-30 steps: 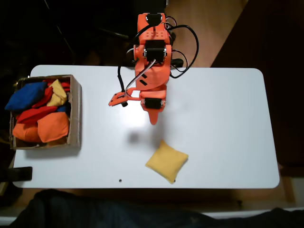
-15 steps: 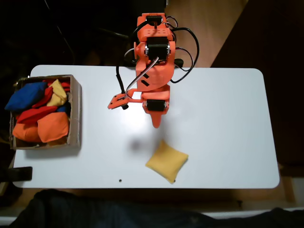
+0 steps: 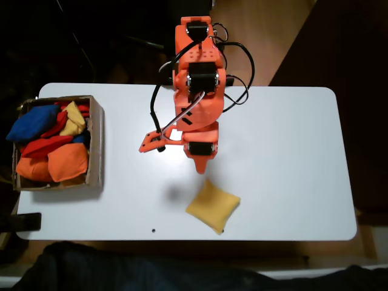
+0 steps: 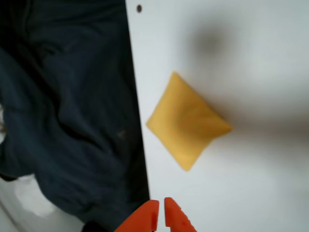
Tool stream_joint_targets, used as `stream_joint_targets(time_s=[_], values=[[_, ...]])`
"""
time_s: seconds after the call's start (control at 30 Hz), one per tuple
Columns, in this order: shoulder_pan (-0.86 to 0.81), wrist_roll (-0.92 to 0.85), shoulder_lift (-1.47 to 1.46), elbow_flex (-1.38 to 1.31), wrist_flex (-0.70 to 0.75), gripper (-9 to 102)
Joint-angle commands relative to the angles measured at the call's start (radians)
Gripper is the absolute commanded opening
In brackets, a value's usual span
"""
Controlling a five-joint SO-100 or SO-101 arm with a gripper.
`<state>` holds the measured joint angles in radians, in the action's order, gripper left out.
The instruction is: Grasp a bag and put it in the box.
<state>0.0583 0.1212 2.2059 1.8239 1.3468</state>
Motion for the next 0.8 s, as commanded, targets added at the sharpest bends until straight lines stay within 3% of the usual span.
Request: stream_joint_targets(time_s=[0.0,0.77], values=[[0.005,-0.003,-0.015,-0.071,-0.021,0],[0.023,-0.026,-0.196,-0.245,-0.061,0]])
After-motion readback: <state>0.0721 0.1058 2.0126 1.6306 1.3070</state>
